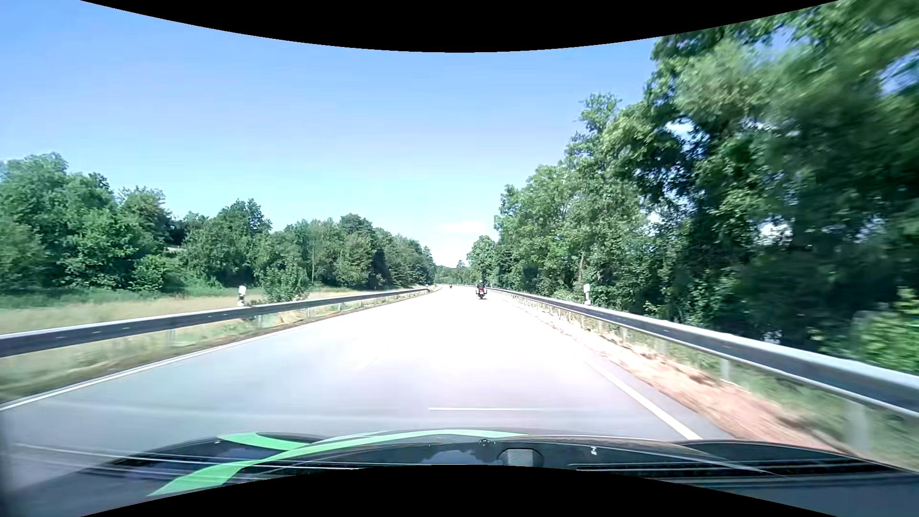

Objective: Follow the waypoints while adhering to traffic rules and regulations

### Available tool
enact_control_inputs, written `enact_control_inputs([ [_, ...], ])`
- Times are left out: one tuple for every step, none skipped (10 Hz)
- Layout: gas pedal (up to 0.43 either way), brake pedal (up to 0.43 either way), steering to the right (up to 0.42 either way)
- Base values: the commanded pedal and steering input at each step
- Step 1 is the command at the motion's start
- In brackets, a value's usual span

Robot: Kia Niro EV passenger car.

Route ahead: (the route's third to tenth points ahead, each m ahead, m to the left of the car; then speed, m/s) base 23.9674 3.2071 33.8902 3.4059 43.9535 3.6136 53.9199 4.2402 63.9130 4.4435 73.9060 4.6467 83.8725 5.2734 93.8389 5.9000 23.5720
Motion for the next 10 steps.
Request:
enact_control_inputs([
  [0.24,0.0,-0.005],
  [0.248,0.0,-0.005],
  [0.268,0.0,-0.006],
  [0.28,0.0,-0.005],
  [0.287,0.0,-0.006],
  [0.299,0.0,-0.006],
  [0.287,0.0,-0.006],
  [0.248,0.0,-0.006],
  [0.228,0.0,-0.005],
  [0.228,0.0,-0.005],
])
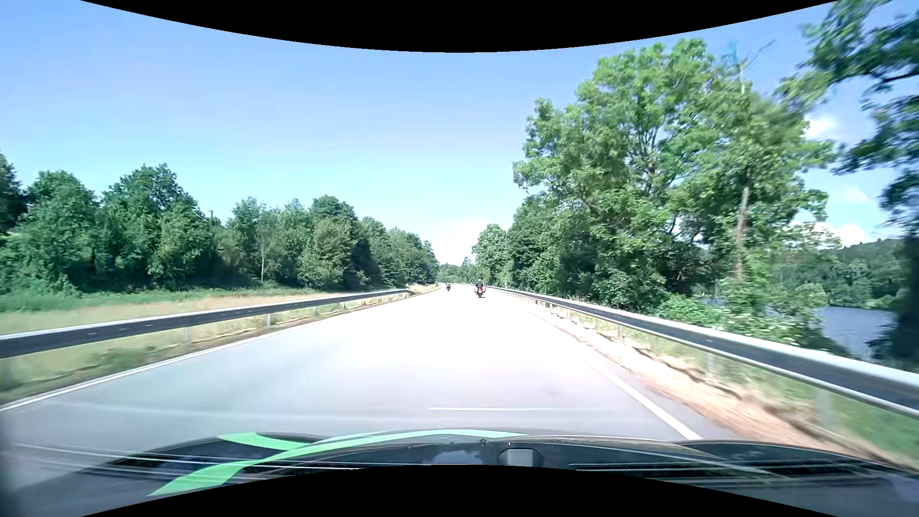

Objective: Follow the waypoints while adhering to traffic rules and regulations

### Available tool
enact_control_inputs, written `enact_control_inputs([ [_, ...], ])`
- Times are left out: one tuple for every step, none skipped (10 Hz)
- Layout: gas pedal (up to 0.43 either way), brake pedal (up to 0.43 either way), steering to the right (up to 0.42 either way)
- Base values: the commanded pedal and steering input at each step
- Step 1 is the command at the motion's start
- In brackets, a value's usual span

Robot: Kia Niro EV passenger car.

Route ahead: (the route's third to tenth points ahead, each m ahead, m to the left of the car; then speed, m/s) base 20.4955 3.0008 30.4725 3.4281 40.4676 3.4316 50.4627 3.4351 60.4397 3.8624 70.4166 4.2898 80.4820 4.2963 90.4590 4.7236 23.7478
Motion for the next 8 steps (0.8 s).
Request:
enact_control_inputs([
  [0.228,0.0,-0.006],
  [0.228,0.0,-0.006],
  [0.248,0.0,-0.006],
  [0.26,0.0,-0.006],
  [0.268,0.0,-0.005],
  [0.287,0.0,-0.006],
  [0.287,0.0,-0.006],
  [0.287,0.0,-0.006],
])
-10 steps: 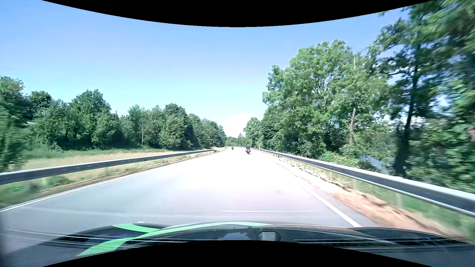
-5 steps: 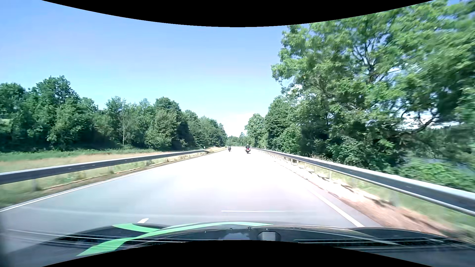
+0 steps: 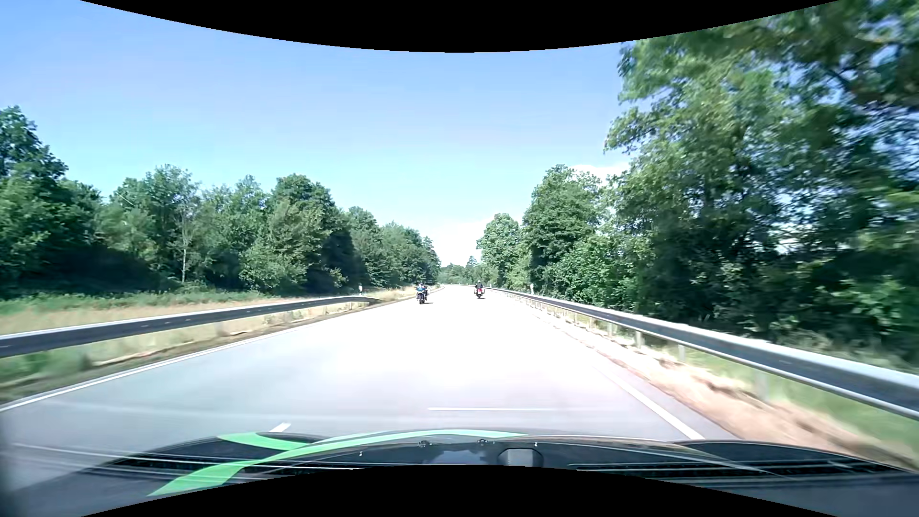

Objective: Follow the waypoints while adhering to traffic rules and regulations

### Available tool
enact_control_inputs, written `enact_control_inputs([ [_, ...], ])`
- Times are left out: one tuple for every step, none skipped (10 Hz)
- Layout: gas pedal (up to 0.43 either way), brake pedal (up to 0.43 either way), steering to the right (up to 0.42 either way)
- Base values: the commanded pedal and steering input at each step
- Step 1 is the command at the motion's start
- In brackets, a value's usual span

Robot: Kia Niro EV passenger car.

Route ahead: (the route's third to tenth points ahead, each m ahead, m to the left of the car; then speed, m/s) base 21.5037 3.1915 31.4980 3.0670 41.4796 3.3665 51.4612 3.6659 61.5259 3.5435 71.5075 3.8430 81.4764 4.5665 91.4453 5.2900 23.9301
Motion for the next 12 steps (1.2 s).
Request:
enact_control_inputs([
  [0.287,0.0,-0.005],
  [0.287,0.0,-0.006],
  [0.287,0.0,-0.005],
  [0.26,0.0,-0.005],
  [0.24,0.0,-0.005],
  [0.24,0.0,-0.005],
  [0.248,0.0,-0.006],
  [0.28,0.0,-0.005],
  [0.299,0.0,-0.005],
  [0.319,0.0,-0.005],
  [0.331,0.0,-0.006],
  [0.339,0.0,-0.005],
])
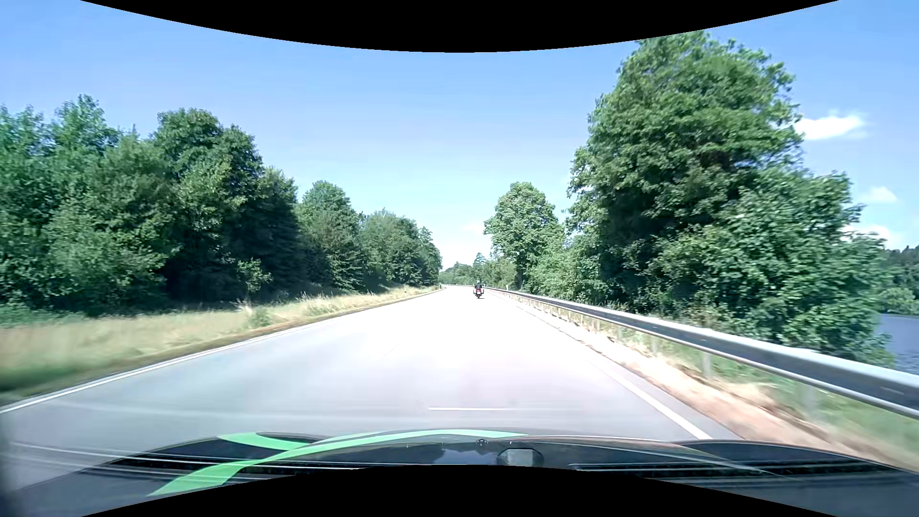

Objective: Follow the waypoints while adhering to traffic rules and regulations

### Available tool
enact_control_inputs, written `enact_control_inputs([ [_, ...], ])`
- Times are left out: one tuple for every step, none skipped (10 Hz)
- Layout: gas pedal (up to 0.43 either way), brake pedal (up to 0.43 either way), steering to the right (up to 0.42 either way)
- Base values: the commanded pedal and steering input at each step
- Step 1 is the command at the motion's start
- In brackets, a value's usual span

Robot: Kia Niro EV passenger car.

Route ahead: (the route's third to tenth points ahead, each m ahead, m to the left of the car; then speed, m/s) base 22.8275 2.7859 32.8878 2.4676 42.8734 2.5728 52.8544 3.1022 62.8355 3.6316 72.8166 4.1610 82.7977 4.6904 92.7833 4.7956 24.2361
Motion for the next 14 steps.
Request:
enact_control_inputs([
  [0.339,0.0,-0.006],
  [0.35,0.0,-0.005],
  [0.358,0.0,-0.005],
  [0.358,0.0,-0.005],
  [0.35,0.0,-0.005],
  [0.299,0.0,-0.005],
  [0.299,0.0,-0.006],
  [0.299,0.0,-0.005],
  [0.311,0.0,-0.005],
  [0.319,0.0,-0.006],
  [0.339,0.0,-0.006],
  [0.35,0.0,-0.006],
  [0.35,0.0,-0.006],
  [0.35,0.0,-0.005],
])
